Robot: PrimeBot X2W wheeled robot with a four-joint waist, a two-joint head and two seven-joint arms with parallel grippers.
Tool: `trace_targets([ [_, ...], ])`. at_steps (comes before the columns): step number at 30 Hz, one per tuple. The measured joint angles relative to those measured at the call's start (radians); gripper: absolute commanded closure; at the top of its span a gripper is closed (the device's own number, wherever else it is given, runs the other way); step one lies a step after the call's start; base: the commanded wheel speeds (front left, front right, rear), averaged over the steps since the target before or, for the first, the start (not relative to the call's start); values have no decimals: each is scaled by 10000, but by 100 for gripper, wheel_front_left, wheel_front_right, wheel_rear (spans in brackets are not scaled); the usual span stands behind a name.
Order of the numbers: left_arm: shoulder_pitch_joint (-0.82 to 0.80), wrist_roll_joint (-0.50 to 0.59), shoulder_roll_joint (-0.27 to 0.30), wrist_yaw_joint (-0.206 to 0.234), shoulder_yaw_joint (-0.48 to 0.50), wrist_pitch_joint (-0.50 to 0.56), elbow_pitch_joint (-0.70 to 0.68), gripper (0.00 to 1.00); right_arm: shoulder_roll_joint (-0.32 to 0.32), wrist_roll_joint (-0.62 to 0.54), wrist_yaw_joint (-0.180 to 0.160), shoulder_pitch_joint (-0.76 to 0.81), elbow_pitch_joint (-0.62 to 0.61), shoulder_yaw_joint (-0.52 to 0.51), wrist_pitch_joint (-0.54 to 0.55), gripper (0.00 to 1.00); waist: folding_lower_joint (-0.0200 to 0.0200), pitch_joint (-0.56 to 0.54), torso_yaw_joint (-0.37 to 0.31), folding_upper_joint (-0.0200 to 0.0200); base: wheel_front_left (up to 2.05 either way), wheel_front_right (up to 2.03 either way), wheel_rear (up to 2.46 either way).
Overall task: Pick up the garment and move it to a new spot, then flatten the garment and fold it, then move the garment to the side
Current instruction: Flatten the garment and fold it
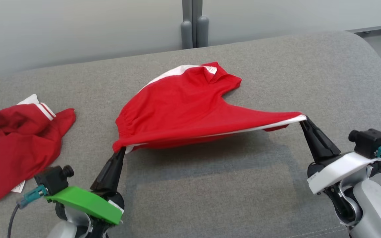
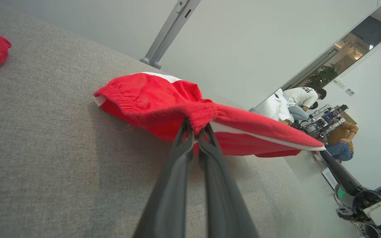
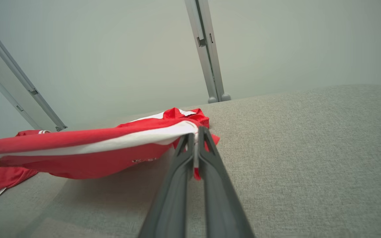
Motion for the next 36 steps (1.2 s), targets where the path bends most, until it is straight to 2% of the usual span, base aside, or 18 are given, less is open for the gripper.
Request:
trace_targets([
  [5, 1033, -63, 134, 0, -385, 56, -353, 100, -395, 128, 0, 848, -303, 303, 313, 100, 0, -420, 17, 0, 0, 0, 0],
  [12, 2164, 2, 637, 0, -673, 215, -428, 100, -621, 430, 0, 2125, -205, 834, 1112, 100, 0, -574, 72, 0, 0, 0, 0],
  [25, 2284, 552, 786, 21, -1034, 263, 38, 100, -623, 481, 2, 2312, 35, 1333, 1641, 100, 0, -377, 130, 0, 0, 0, 0],
  [36, 2280, 769, 813, 61, -1139, 238, 65, 100, -619, 483, 2, 2317, 111, 1421, 1653, 100, 0, -257, 178, 0, 0, 0, 0],
])
